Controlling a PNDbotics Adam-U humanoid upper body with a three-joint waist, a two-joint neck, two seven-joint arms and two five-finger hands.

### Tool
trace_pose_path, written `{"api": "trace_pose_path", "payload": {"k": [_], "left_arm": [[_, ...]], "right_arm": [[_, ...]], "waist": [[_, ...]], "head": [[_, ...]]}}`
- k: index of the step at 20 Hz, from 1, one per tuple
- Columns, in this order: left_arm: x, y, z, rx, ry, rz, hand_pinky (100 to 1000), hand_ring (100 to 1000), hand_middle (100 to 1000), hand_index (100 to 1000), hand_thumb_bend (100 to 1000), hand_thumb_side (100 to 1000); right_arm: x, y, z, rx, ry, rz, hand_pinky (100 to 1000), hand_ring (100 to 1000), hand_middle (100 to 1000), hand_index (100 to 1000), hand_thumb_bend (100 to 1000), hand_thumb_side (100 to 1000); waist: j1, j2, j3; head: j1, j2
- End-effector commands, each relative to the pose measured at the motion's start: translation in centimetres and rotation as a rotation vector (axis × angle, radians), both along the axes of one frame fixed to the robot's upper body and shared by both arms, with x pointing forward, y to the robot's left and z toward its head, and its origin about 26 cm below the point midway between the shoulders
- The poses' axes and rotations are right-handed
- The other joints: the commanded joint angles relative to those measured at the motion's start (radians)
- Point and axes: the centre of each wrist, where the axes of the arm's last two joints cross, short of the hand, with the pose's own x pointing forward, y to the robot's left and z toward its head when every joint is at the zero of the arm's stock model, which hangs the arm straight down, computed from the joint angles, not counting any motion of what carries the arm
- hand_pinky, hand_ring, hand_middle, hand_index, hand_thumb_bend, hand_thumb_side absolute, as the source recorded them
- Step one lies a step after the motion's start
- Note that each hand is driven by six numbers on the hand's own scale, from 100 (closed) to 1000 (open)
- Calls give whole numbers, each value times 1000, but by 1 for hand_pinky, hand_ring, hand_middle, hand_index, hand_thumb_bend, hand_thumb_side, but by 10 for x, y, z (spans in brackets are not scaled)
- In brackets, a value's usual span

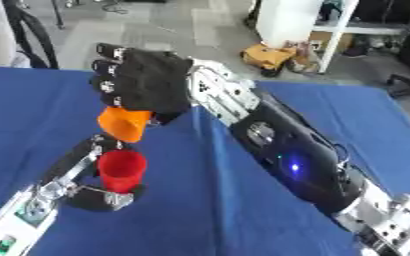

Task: Pour the contents of one cup into another cup.

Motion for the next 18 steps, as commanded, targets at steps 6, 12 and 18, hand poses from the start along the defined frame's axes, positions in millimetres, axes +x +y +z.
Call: {"api": "trace_pose_path", "payload": {"k": [6,12,18], "left_arm": [[10,10,0,-17,-73,86,100,207,361,667,351,306],[22,26,-3,-68,-158,231,100,213,367,667,425,318],[45,37,-9,-129,-289,410,139,245,396,678,619,363]], "right_arm": [[1,-28,21,318,92,-7,586,531,424,361,100,761],[7,-70,13,643,287,-115,552,435,317,351,100,696],[-19,-86,18,857,452,-70,536,395,236,341,100,585]], "waist": [[12,-9,-9],[14,-3,-20],[10,11,-45]], "head": [[7,-17],[18,-26],[34,-41]]}}
